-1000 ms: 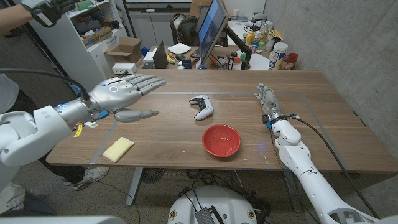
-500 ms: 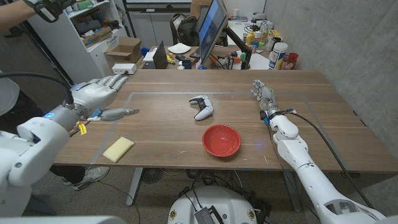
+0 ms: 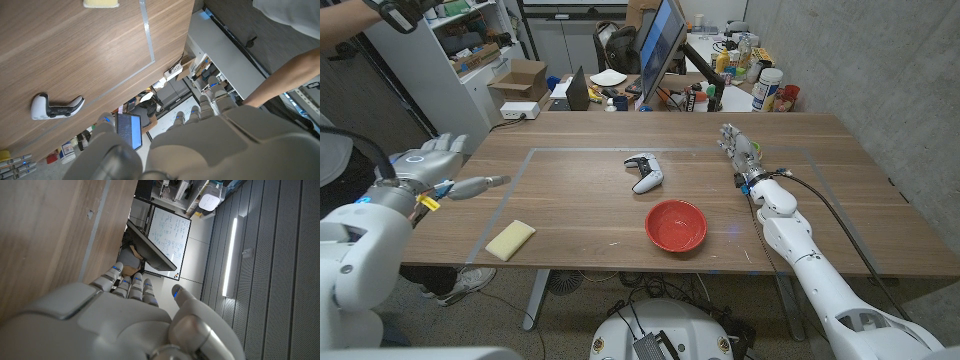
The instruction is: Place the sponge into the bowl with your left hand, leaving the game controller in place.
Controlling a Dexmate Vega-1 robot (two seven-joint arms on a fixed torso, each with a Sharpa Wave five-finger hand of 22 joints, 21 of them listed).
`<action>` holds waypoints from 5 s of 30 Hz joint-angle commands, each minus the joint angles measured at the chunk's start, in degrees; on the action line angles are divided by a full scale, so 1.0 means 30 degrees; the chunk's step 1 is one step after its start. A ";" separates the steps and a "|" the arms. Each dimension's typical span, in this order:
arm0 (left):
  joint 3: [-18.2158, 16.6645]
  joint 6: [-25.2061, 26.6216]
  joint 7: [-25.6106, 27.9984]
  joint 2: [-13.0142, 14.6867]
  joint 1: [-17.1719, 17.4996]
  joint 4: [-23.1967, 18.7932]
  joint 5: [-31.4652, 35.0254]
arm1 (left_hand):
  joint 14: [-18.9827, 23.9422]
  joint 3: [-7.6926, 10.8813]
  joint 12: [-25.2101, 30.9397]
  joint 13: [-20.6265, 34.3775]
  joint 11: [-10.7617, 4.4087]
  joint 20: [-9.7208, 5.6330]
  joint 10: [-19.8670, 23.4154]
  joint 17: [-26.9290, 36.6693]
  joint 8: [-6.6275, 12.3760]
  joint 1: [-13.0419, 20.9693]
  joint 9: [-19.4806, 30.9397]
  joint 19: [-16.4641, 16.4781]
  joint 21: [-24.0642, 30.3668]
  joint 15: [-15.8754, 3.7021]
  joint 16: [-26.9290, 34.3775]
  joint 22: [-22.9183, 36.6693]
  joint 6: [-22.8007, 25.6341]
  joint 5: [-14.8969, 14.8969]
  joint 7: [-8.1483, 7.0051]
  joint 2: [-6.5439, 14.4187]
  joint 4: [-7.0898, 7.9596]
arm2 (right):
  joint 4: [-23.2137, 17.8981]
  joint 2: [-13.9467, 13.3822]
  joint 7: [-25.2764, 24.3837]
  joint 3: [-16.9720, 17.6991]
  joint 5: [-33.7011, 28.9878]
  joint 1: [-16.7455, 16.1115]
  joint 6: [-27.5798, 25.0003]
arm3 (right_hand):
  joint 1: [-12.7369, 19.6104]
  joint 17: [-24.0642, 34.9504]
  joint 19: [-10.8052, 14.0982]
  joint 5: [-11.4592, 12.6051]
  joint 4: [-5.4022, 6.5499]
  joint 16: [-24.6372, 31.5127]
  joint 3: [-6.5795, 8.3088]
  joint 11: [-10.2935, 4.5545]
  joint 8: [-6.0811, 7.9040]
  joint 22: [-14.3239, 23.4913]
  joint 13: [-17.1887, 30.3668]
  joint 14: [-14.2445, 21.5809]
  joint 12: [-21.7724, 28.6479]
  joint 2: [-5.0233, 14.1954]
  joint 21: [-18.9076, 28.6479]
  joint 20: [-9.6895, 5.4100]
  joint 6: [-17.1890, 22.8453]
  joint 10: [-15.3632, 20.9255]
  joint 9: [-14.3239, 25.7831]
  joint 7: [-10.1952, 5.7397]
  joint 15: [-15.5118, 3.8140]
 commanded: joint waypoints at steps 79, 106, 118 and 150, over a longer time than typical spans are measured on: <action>0.4930 1.0582 -0.4277 1.0560 -0.1406 0.6923 -0.3747 | 0.0478 -0.0721 0.0345 0.0165 -0.0442 -0.1107 0.0505 0.0041 0.0200 0.0891 0.0014 0.0153 -0.0613 -0.0235 0.0083 -0.0117 -0.0927 0.0413 0.1818 0.0001 -0.0342 | 0.3237 0.0509 0.1567 0.0622 -0.0523 0.1760 0.1213 | -0.0420 -0.0124 0.0162 0.0271 -0.0204 -0.0175 0.0149 0.0006 0.0139 0.0072 0.0084 0.0165 0.0117 0.0854 0.0130 -0.1319 0.0169 0.0256 0.0053 0.0112 0.0015; 0.6430 1.3440 -0.3651 1.3773 -0.1482 0.8477 -0.6568 | 0.0270 -0.0992 0.0209 0.0180 -0.0350 -0.0996 0.0250 0.0054 0.0089 0.0973 0.0016 -0.0109 -0.0761 -0.0163 0.0010 -0.0113 -0.1107 0.0562 0.1824 -0.0004 -0.0320 | 0.4442 0.0809 0.1837 0.0536 -0.0782 0.2419 0.1601 | -0.0486 -0.0130 0.0158 0.0281 -0.0248 -0.0190 0.0170 -0.0033 0.0133 0.0071 0.0083 0.0169 0.0107 0.0835 0.0117 -0.1327 0.0161 0.0251 0.0053 0.0119 0.0014; 0.7911 1.5056 -0.3515 1.6507 -0.2311 0.9186 -0.8513 | 0.0387 -0.1111 0.0297 0.0189 -0.0432 -0.0869 0.0484 0.0061 0.0099 0.1009 0.0019 -0.0071 -0.0751 -0.0213 0.0070 -0.0111 -0.1088 0.0631 0.1813 0.0004 -0.0305 | 0.5206 0.0967 0.1993 0.0658 -0.0848 0.2742 0.1987 | -0.0509 -0.0133 0.0166 0.0285 -0.0262 -0.0194 0.0184 0.0004 0.0135 0.0071 0.0083 0.0175 0.0106 0.0831 0.0116 -0.1317 0.0166 0.0255 0.0053 0.0120 0.0019; 1.9862 1.9724 -0.6082 2.4007 -1.1218 0.9076 -0.9699 | 0.0400 -0.1357 0.0295 0.0209 -0.0674 -0.0798 0.0571 0.0064 0.0166 0.1552 0.0023 -0.0084 -0.0763 -0.0397 0.0074 -0.0105 -0.0918 0.0889 0.1777 -0.0055 -0.0514 | 0.9323 0.1491 0.3339 0.1796 -0.0864 0.4586 0.3971 | -0.0634 -0.0142 0.0222 0.0282 -0.0285 -0.0181 0.0140 -0.0055 0.0156 0.0068 0.0082 0.0283 0.0126 0.0691 0.0121 -0.1279 0.0244 0.0343 0.0055 0.0090 0.0018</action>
